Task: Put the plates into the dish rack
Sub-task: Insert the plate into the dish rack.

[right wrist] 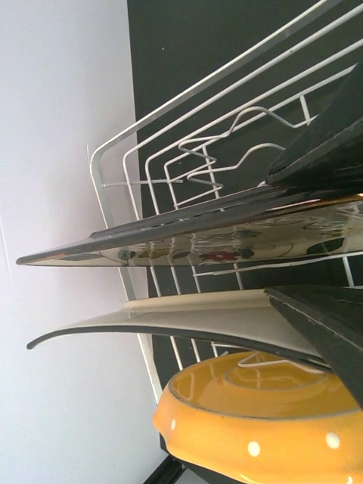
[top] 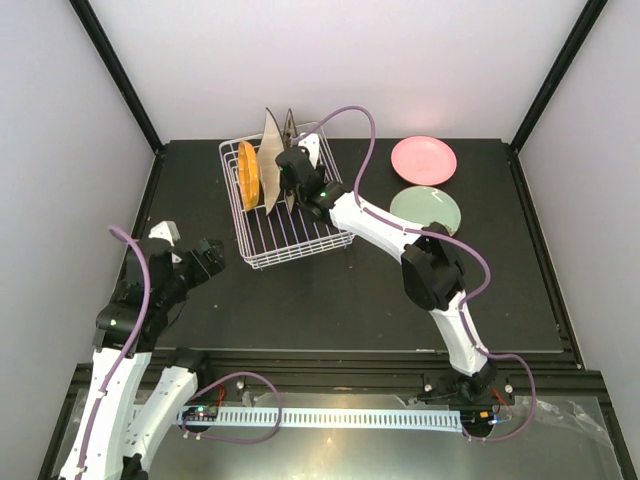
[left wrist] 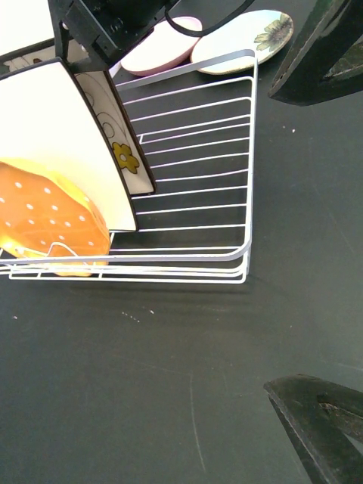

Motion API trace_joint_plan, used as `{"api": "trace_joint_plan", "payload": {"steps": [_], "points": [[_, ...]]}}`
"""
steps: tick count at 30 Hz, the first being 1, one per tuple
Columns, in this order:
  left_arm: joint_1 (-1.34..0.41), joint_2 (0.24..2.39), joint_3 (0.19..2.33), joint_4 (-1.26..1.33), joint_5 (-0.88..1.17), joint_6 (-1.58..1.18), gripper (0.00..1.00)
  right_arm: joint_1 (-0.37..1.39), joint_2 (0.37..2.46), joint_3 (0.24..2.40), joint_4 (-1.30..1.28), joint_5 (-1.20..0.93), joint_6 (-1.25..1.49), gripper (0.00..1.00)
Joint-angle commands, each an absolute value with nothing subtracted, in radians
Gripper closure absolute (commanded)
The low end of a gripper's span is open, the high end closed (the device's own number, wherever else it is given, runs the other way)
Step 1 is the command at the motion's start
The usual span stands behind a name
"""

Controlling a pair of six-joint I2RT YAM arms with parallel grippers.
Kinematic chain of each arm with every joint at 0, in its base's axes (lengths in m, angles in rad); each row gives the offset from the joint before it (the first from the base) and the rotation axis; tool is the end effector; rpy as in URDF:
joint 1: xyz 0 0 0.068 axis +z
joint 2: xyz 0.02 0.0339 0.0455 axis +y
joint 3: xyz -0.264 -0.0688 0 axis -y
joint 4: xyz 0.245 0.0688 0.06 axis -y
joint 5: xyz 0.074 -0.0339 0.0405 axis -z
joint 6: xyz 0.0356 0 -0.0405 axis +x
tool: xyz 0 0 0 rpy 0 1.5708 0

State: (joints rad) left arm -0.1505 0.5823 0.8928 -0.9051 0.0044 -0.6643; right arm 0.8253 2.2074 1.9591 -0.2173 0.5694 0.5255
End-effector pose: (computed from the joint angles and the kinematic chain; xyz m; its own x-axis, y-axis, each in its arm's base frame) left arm 0.1040 -0.0159 0.3293 -0.5307 -0.5431 -0.6507 -0.2206 0.8298 -0.5126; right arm 0.3683 0.3706 0.2771 -0.4100 0.1788 -0.8944 -0.0999 0.9659 0.2389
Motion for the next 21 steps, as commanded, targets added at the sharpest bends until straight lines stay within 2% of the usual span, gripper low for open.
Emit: {"api": "trace_joint_plan", "payload": {"steps": [1,8,21], "points": [[-0.143,0.581,0.881,-0.896,0.019,-0.660,0.01,0.836,2.133,1.929,-0.160,0.580,0.532,0.61],[-0.143,0.583,0.853,-0.880,0.027,-0.662,0.01,0.812,2.066,1.844,-0.126,0.586,0.547,0.56],[-0.143,0.662,0.778,-0.749,0.087,-0.629,0.01,0.729,1.892,1.637,-0.060,0.531,0.554,0.55]]}}
